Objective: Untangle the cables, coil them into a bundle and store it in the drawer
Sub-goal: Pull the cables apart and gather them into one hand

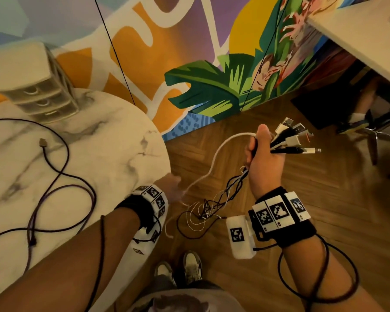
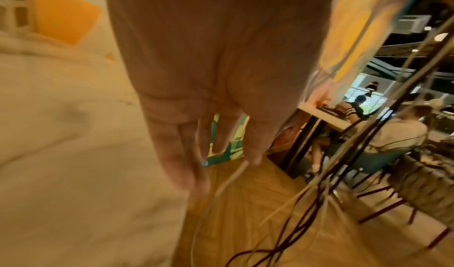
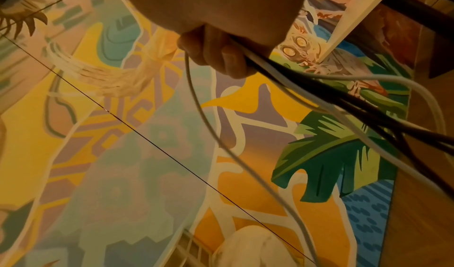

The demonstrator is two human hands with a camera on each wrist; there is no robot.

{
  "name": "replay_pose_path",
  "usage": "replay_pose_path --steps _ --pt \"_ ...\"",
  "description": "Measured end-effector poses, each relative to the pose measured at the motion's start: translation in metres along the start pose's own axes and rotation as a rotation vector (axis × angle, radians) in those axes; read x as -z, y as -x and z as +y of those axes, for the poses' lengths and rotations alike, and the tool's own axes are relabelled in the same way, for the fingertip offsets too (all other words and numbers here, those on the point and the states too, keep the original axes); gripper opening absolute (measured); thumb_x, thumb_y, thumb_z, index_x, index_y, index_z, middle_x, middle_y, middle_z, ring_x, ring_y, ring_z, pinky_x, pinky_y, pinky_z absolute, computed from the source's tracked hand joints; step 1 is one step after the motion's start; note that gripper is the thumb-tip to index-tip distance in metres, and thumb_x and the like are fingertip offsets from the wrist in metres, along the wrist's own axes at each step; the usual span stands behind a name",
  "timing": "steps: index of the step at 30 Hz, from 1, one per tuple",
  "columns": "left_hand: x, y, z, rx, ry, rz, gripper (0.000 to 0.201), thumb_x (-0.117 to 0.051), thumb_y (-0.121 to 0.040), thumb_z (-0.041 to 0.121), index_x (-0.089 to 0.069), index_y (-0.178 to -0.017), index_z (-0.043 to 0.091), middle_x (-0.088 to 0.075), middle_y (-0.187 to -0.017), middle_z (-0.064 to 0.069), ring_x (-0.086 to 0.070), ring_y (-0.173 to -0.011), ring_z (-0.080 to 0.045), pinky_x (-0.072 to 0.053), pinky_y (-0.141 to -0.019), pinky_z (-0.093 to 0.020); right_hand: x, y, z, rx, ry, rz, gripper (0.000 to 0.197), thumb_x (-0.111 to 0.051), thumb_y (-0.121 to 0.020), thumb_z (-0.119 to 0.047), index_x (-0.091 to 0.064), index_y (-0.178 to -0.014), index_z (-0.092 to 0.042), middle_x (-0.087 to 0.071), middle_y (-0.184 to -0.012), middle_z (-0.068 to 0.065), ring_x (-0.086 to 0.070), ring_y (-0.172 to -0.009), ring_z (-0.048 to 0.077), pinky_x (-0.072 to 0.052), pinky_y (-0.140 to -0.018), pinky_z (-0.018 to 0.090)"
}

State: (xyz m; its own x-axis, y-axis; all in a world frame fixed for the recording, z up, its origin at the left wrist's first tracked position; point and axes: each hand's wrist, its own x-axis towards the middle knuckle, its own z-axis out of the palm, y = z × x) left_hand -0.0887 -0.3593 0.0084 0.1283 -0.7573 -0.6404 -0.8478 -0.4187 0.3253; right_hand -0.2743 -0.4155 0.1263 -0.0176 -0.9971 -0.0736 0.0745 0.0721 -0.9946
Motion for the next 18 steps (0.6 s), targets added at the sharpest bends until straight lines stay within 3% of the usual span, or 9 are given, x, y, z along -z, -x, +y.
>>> replay_pose_path --steps 2,3,6,8,11,13,15,17,18 --pt "0.014 0.011 0.019 -0.170 0.156 0.232 0.052 -0.057 -0.089 0.026 -0.040 -0.138 0.018 -0.039 -0.141 -0.007 -0.050 -0.118 -0.022 -0.045 -0.096 -0.032 0.000 0.000 0.004 -0.021 0.055 -0.050 0.038 -0.046 -0.097 -0.033 -0.045 -0.061 -0.020 -0.042 -0.048 -0.009 -0.037 -0.041 0.006 -0.030 -0.041 0.018" --pt "0.025 0.021 0.034 -0.316 0.301 0.325 0.055 -0.059 -0.088 0.023 -0.039 -0.139 0.020 -0.040 -0.138 -0.004 -0.053 -0.110 -0.018 -0.047 -0.090 -0.028 0.000 0.000 0.007 -0.043 0.085 -0.068 0.038 -0.047 -0.096 -0.034 -0.045 -0.061 -0.021 -0.043 -0.049 -0.009 -0.038 -0.042 0.006 -0.031 -0.043 0.019" --pt "0.057 0.050 0.078 -0.635 0.669 0.270 0.037 -0.058 -0.090 0.020 -0.048 -0.126 0.019 -0.055 -0.107 0.006 -0.058 -0.076 -0.005 -0.050 -0.063 -0.018 -0.002 0.001 0.013 -0.044 0.165 -0.108 0.037 -0.048 -0.096 -0.035 -0.046 -0.061 -0.021 -0.043 -0.051 -0.008 -0.041 -0.043 0.006 -0.033 -0.047 0.022" --pt "0.067 0.060 0.094 -0.734 0.645 0.292 0.015 -0.052 -0.094 0.016 -0.056 -0.109 0.012 -0.058 -0.082 0.008 -0.055 -0.059 0.003 -0.043 -0.052 -0.011 -0.004 0.003 0.010 -0.018 0.159 -0.133 0.041 -0.046 -0.097 -0.035 -0.045 -0.059 -0.020 -0.043 -0.048 -0.008 -0.039 -0.042 0.006 -0.032 -0.046 0.021" --pt "0.069 0.059 0.097 -0.764 0.592 0.451 0.017 -0.048 -0.097 0.016 -0.059 -0.095 0.005 -0.056 -0.069 0.005 -0.050 -0.051 0.003 -0.038 -0.050 -0.010 -0.002 0.005 0.004 0.016 0.089 -0.194 0.044 -0.041 -0.094 -0.046 -0.049 -0.063 -0.015 -0.044 -0.044 -0.007 -0.037 -0.038 0.006 -0.030 -0.041 0.017" --pt "0.069 0.059 0.098 -0.726 0.664 0.533 0.018 -0.047 -0.098 0.018 -0.060 -0.098 0.005 -0.060 -0.071 0.000 -0.051 -0.053 0.003 -0.040 -0.052 -0.011 0.001 0.005 0.007 0.045 0.094 -0.220 0.049 -0.035 -0.093 -0.051 -0.056 -0.075 -0.010 -0.044 -0.048 -0.003 -0.036 -0.039 0.008 -0.030 -0.040 0.018" --pt "0.065 0.057 0.100 -0.700 0.707 0.616 0.021 -0.048 -0.097 0.020 -0.063 -0.106 0.009 -0.064 -0.083 0.002 -0.057 -0.070 0.004 -0.047 -0.064 -0.014 0.003 0.007 0.014 0.061 0.097 -0.242 0.048 -0.034 -0.096 -0.047 -0.061 -0.093 -0.007 -0.042 -0.053 0.003 -0.036 -0.040 0.009 -0.030 -0.040 0.018" --pt "0.058 0.055 0.103 -0.682 0.595 0.722 0.024 -0.052 -0.094 0.026 -0.066 -0.108 0.014 -0.059 -0.102 0.002 -0.054 -0.096 -0.008 -0.049 -0.084 -0.031 0.003 0.009 0.016 0.015 0.051 -0.269 0.041 -0.035 -0.098 -0.041 -0.059 -0.100 -0.007 -0.040 -0.055 0.004 -0.035 -0.041 0.009 -0.029 -0.039 0.018" --pt "0.054 0.054 0.104 -0.664 0.532 0.765 0.026 -0.053 -0.092 0.029 -0.067 -0.109 0.015 -0.055 -0.108 0.001 -0.048 -0.103 -0.013 -0.046 -0.090 -0.036 0.003 0.008 0.016 -0.014 0.019 -0.286 0.037 -0.035 -0.100 -0.036 -0.057 -0.093 -0.006 -0.039 -0.055 0.004 -0.034 -0.041 0.010 -0.028 -0.040 0.019"
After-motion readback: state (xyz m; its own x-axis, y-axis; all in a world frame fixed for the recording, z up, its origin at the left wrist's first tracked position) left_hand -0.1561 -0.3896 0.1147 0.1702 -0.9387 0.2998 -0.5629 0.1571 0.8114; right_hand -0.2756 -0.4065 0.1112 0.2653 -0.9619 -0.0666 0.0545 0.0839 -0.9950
